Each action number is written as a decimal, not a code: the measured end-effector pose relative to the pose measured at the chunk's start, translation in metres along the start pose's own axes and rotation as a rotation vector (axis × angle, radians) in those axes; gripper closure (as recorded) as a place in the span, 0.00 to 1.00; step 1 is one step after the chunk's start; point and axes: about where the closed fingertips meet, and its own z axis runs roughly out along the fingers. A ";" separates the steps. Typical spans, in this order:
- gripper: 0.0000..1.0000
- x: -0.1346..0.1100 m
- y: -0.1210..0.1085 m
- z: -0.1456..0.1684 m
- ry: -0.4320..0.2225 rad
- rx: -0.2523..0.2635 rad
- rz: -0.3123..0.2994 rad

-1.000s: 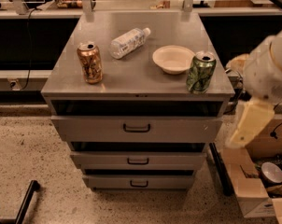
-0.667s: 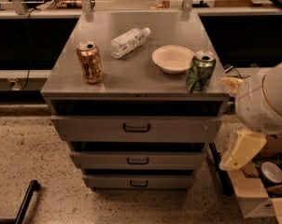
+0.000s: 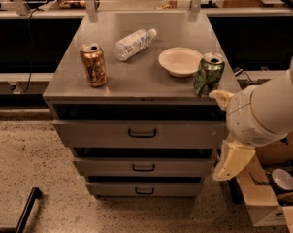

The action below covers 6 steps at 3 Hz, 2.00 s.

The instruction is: Open top drawer

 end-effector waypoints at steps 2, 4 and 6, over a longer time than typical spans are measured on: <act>0.00 -0.020 0.035 0.088 -0.098 -0.002 -0.042; 0.00 -0.024 0.033 0.101 -0.123 -0.014 -0.069; 0.00 -0.033 0.029 0.160 -0.164 -0.020 -0.216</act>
Offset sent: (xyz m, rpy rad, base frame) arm 0.0194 0.0458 -0.1328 -0.1272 -0.1207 0.0583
